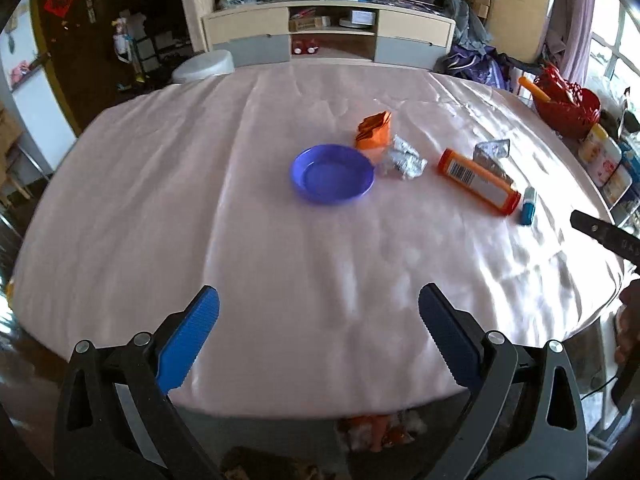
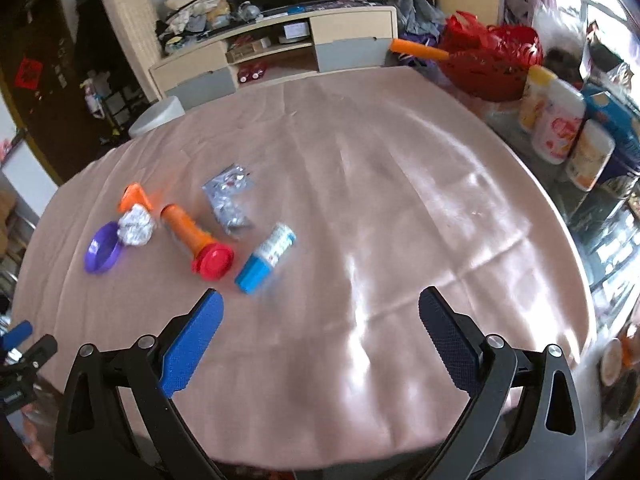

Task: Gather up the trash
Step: 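Grasp the purple plate rim with the left gripper while the right gripper grasps the blue-and-white bottle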

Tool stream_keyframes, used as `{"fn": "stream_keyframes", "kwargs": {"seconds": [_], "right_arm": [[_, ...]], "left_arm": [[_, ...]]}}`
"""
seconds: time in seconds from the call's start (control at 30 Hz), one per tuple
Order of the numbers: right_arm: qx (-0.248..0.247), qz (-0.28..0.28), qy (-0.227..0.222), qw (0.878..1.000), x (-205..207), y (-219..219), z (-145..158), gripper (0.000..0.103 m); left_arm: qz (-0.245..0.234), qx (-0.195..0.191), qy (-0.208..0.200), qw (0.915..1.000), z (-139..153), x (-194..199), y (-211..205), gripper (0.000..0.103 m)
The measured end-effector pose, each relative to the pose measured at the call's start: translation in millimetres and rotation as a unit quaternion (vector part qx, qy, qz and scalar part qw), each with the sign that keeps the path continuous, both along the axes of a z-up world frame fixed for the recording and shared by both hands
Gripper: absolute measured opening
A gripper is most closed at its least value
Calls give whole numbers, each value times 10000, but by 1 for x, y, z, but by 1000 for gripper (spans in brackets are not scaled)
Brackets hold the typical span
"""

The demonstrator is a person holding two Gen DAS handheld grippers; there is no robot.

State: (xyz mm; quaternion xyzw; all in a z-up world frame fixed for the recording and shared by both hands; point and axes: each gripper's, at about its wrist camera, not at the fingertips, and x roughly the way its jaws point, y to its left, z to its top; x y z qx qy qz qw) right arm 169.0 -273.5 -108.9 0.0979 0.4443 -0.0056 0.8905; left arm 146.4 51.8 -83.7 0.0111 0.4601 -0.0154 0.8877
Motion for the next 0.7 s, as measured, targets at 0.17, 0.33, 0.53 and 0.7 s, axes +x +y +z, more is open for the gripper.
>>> {"fn": "stream_keyframes", "kwargs": {"seconds": [0.17, 0.33, 0.53, 0.7], "right_arm": [[415, 70, 158, 9990, 23, 2, -12, 58], [545, 187, 153, 9982, 37, 12, -19, 44], [529, 311, 179, 9980, 48, 24, -27, 41], [500, 443, 146, 9977, 53, 31, -29, 40]], "left_arm": [[-21, -68, 17, 10000, -9, 27, -5, 86], [153, -198, 16, 9997, -11, 55, 5, 69], [322, -62, -27, 9995, -15, 90, 14, 67], [414, -65, 177, 9990, -33, 113, 20, 62]]}}
